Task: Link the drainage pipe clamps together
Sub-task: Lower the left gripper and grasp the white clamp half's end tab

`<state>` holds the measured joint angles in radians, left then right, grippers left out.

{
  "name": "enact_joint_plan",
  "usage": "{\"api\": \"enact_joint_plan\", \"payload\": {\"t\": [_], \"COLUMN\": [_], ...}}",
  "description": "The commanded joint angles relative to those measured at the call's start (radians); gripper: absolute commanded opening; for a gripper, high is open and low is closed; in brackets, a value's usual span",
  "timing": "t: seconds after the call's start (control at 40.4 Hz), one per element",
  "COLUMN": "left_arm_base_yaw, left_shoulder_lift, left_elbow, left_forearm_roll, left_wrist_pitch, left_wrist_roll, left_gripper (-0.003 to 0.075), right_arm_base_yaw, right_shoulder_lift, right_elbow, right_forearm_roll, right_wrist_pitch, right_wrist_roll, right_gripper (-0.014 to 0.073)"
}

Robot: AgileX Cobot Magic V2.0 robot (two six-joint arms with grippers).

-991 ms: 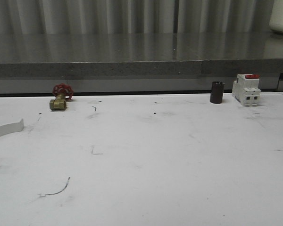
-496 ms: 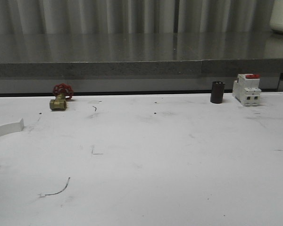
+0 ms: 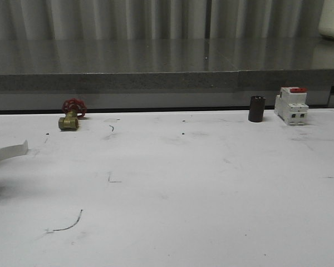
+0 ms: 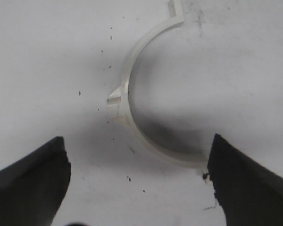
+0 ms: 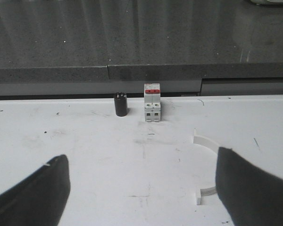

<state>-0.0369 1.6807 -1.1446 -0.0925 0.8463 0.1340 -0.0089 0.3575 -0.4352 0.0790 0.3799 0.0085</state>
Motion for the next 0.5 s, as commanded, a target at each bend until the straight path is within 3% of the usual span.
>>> {"api": "enact_joint_plan", "payload": {"t": [0.0,0.248,0.471], "left_arm_base_yaw": [0.002,0.011,0.058], "left_shoulder_lift": [0.035,0.146,0.201], "left_elbow": [-0.072,-0.122,-0.133], "left_forearm_roll": [-0.002,-0.006,-0.127], "left_wrist_pitch": [-0.005,0.001,0.001], "left_wrist_roll": [0.005,0.011,0.118], "left_gripper": [0.0564,0.0564,0.0564], "right_arm_base_yaw": [-0.005,-0.005,-0.005], "right_shoulder_lift": [0.015,0.015,0.015], "right_elbow": [-0.038,-0.038,-0.038], "right_forearm_roll": [-0.01,-0.01,-0.01], "right_wrist_pitch": [-0.078,-0.078,-0.078], "right_wrist_roll": [-0.008,-0.008,-0.008], "right_gripper": [0.0645,0.0645,0.0645]}}
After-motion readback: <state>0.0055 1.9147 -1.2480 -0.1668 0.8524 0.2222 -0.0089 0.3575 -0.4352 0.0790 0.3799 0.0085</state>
